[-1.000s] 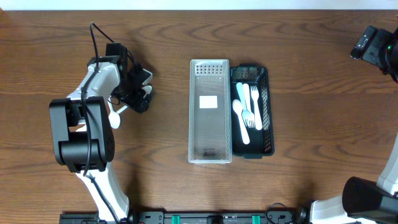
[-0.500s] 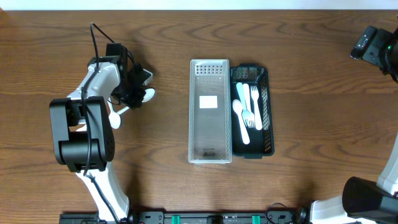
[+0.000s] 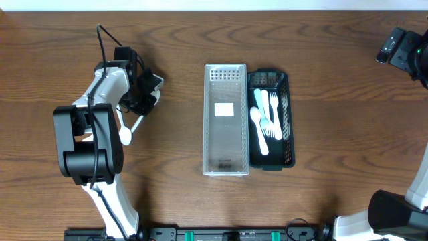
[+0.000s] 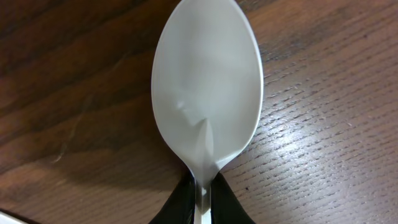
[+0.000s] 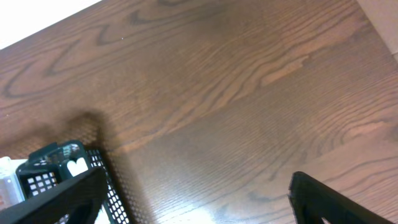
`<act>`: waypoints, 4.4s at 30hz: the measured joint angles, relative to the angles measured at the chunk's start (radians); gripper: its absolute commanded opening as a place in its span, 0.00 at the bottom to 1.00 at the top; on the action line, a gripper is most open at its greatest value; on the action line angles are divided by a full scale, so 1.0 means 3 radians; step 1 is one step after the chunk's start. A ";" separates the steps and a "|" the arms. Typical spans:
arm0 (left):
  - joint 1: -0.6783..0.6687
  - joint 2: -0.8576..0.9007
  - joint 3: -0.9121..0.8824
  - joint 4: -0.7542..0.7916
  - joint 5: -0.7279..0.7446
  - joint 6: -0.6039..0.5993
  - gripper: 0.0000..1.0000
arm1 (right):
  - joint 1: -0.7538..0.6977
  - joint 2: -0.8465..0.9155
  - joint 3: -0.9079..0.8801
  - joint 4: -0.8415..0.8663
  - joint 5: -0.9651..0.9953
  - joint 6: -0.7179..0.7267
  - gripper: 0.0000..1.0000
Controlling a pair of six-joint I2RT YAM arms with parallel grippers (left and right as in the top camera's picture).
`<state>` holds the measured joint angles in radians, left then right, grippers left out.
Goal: Pack container
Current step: 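Carry the spoon with the left gripper into the white basket and release, then return the left gripper to the spoons and grasp another white spoon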
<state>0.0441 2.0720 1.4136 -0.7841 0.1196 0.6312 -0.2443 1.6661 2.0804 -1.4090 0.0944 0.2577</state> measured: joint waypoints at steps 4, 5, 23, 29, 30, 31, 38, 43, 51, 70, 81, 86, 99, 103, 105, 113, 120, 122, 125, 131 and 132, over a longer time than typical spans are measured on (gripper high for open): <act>-0.0014 -0.0034 0.0010 -0.0011 -0.0052 -0.0034 0.06 | 0.0000 0.0000 0.0000 0.0010 0.0003 -0.0009 0.99; -0.0025 -0.0062 0.0024 -0.0022 -0.0070 -0.0060 0.06 | 0.0000 0.0000 0.0000 0.0020 0.0001 -0.0017 0.99; -0.1208 -0.1645 0.0604 -0.0118 -0.0184 -0.1369 0.06 | 0.0000 0.0000 0.0000 0.0050 0.0003 -0.0200 0.99; -0.1714 -0.1603 0.0580 -0.0167 -0.0172 -0.2196 0.06 | 0.0000 0.0000 0.0000 0.0050 0.0003 -0.0215 0.99; -0.1783 -0.1545 0.0562 -0.0168 -0.0173 -0.2332 0.06 | 0.0000 0.0000 0.0000 0.0050 0.0003 -0.0215 0.99; -0.1827 -0.1494 0.0546 -0.0173 -0.0173 -0.2438 0.06 | 0.0000 0.0000 0.0000 0.0050 0.0003 -0.0215 0.99; -0.2007 -0.0916 0.0490 -0.0205 -0.0173 -0.3129 0.06 | 0.0000 0.0000 0.0000 0.0050 0.0003 -0.0215 0.99; -0.2073 -0.0533 0.0487 -0.0205 -0.0132 -0.3337 0.06 | 0.0000 0.0000 0.0000 0.0050 0.0001 -0.0215 0.99; -0.2117 -0.0182 0.0482 -0.0214 -0.0071 -0.3403 0.43 | 0.0000 0.0001 0.0000 0.0050 0.0001 -0.0215 0.99; -0.1559 -0.1603 0.0899 -0.0813 -0.0979 -0.2712 0.86 | 0.0000 0.0001 0.0000 0.0051 0.0001 -0.0216 0.99; 0.0074 -0.1607 0.0696 -0.0940 -0.0754 -0.2712 0.86 | 0.0000 0.0001 0.0000 0.0052 0.0001 -0.0216 0.99; 0.0303 -0.1129 0.0309 -0.0847 -0.0500 -0.2655 0.87 | 0.0000 0.0001 0.0000 0.0052 0.0001 -0.0216 0.99; 0.0323 -0.0374 -0.0154 -0.0212 -0.0234 -0.2450 0.88 | 0.0000 0.0003 0.0000 0.0051 0.0001 -0.0276 0.99; 0.0354 -0.0291 -0.0154 -0.0151 -0.0189 -0.2412 0.88 | 0.0000 0.0003 0.0000 0.0052 0.0001 -0.0278 0.99; 0.0369 -0.0254 -0.0154 -0.0151 -0.0168 -0.2398 0.88 | 0.0000 0.0003 0.0000 0.0052 0.0001 -0.0278 0.99; 0.0374 -0.0211 -0.0175 -0.0090 -0.0150 -0.2370 0.88 | 0.0000 0.0003 0.0000 0.0052 0.0001 -0.0278 0.99; 0.0374 -0.0212 -0.0347 0.0099 -0.0155 -0.2351 0.88 | 0.0000 0.0003 0.0000 0.0051 0.0001 -0.0285 0.99; 0.0376 -0.0223 -0.0366 0.0127 -0.0158 -0.2347 0.88 | 0.0000 0.0003 0.0000 0.0051 0.0001 -0.0290 0.99; 0.0380 -0.0229 -0.0373 0.0136 -0.0159 -0.2345 0.88 | 0.0000 0.0003 0.0000 0.0048 0.0001 -0.0290 0.99; 0.0397 -0.0229 -0.0373 0.0118 -0.0160 -0.2338 0.70 | 0.0000 0.0003 0.0000 0.0047 0.0001 -0.0291 0.99; 0.0399 -0.0229 -0.0373 0.0106 -0.0158 -0.2338 0.66 | 0.0000 0.0003 0.0000 0.0046 0.0001 -0.0291 0.99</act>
<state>0.1638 2.0033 1.3018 -0.7525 0.0723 -0.0704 -0.2443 1.6669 2.0804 -1.3952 0.0948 0.1703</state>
